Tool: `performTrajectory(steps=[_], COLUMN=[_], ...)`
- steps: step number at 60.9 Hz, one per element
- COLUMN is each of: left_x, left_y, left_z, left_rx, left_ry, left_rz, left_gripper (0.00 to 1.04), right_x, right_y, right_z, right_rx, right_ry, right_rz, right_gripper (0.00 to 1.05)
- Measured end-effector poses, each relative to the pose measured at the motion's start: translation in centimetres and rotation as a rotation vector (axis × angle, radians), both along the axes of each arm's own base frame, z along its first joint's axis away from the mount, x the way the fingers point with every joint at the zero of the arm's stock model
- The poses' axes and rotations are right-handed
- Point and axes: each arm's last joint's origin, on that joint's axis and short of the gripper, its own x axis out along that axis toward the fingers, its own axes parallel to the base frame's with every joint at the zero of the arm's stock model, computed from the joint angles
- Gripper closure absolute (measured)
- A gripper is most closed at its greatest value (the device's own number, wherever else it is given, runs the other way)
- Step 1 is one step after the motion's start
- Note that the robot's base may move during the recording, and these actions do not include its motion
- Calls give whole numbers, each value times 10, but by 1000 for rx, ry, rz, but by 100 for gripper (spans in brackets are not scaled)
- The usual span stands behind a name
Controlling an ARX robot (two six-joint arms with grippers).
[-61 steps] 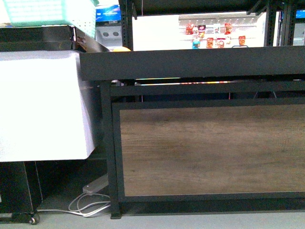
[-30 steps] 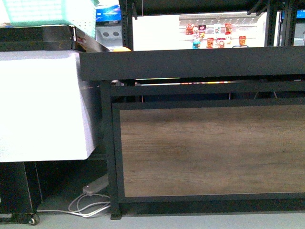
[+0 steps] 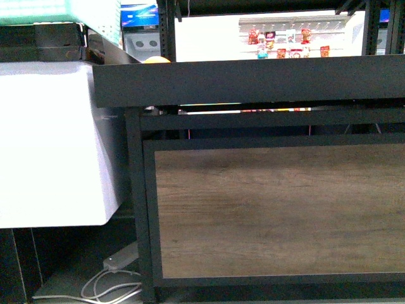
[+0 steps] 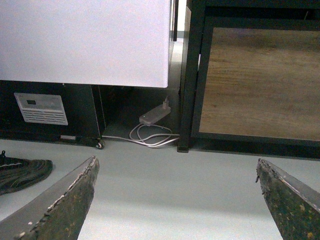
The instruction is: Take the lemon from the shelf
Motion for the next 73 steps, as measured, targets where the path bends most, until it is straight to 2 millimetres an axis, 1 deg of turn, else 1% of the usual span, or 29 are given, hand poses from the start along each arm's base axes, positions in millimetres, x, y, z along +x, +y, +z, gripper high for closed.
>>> performTrajectory(steps=[73], left_x=[0], left_y=[0], left_z=[0], left_rx=[0], left_ry=[0], left_rz=[0], left_gripper=[8], right_x=[0], right_y=[0], right_z=[0], right_rx=[0], right_ry=[0], right_rz=[0], right_gripper=[7])
